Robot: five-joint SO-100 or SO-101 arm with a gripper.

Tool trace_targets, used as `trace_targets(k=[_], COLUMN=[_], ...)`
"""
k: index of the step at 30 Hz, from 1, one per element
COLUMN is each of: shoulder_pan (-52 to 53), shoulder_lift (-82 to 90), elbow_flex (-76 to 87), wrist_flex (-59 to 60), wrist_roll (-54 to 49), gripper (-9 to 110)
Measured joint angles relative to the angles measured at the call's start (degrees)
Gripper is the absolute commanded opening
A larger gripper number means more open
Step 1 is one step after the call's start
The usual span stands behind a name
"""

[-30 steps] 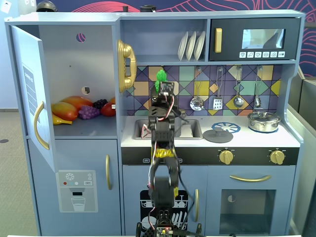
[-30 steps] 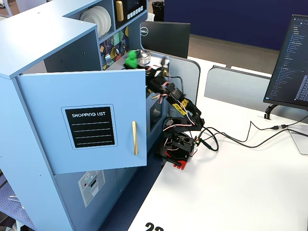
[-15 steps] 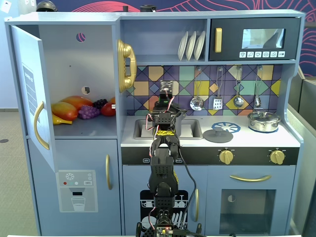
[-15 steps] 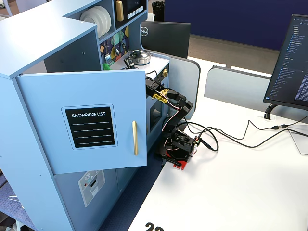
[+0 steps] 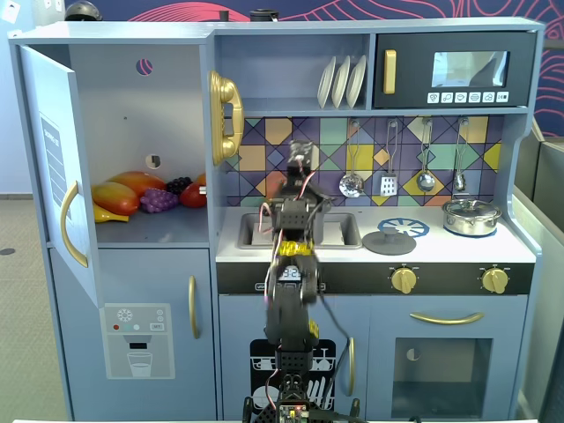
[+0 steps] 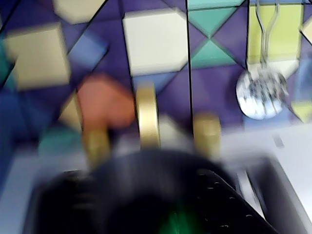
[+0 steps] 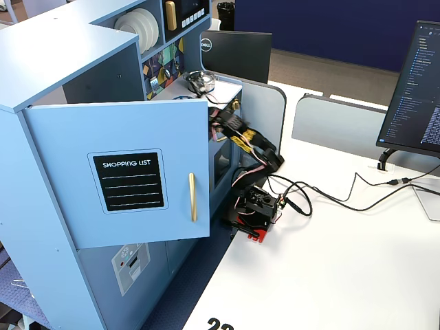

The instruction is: Pick up the green pineapple from the left cabinet and place it in the gray recipient

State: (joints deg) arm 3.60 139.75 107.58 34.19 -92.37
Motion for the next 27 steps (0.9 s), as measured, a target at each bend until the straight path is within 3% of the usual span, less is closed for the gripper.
trace_targets(k=[8,12,18,27], shoulder_pan=[-2.11,-2.37,-3.43,-3.60], shoulder_lift=[23.29,27.95,33.66,38.94], elbow_flex=[13.27,20.65,37.62,62.05], wrist_flex=[29.44,36.83,36.83,23.82], wrist_roll=[-2.55,-3.69,-0.53,2.72], gripper=[0,0,0,0])
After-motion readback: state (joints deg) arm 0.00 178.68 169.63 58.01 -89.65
